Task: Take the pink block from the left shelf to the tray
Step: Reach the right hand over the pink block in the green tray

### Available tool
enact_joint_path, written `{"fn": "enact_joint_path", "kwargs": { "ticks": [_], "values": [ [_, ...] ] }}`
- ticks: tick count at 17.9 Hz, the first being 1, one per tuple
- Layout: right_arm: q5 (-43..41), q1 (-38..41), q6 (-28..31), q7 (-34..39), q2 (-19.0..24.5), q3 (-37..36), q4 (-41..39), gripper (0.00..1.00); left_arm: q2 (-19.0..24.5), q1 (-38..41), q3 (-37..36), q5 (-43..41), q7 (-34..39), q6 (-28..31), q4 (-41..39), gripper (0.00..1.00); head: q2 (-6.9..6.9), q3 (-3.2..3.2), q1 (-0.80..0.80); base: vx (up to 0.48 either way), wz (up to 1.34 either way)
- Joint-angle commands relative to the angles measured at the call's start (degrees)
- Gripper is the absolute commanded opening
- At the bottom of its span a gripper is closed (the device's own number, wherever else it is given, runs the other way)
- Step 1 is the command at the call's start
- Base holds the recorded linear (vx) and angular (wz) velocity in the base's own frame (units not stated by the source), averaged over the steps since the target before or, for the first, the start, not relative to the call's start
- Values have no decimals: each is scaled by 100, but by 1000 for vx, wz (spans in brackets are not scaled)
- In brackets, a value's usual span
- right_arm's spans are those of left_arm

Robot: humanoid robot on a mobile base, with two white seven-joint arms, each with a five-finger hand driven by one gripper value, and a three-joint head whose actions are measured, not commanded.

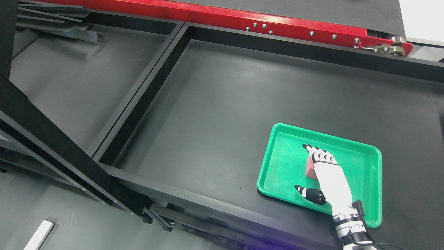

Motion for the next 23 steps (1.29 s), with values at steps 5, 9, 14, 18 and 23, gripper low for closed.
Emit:
{"fn": "enact_joint_path", "kwargs": {
  "ticks": [5,9,14,18,23],
  "values": [
    [1,-261,16,113,-150,48,346,99,100,1,0,44,-1,-1,-100,100,0,0,0,0,0],
    [1,-578,25,279,-150,83,679,99,100,1,0,44,-1,-1,-100,100,0,0,0,0,0],
    [-8,-613,95,693,-141,39,891,98,100,1,0,44,-1,-1,-100,100,0,0,0,2,0],
    [-8,-622,306,711,-150,12,926,95,100,1,0,44,-1,-1,-100,100,0,0,0,12,2],
    [-17,-622,333,684,-185,-189,926,76,100,1,0,44,-1,-1,-100,100,0,0,0,15,7]
  ]
}}
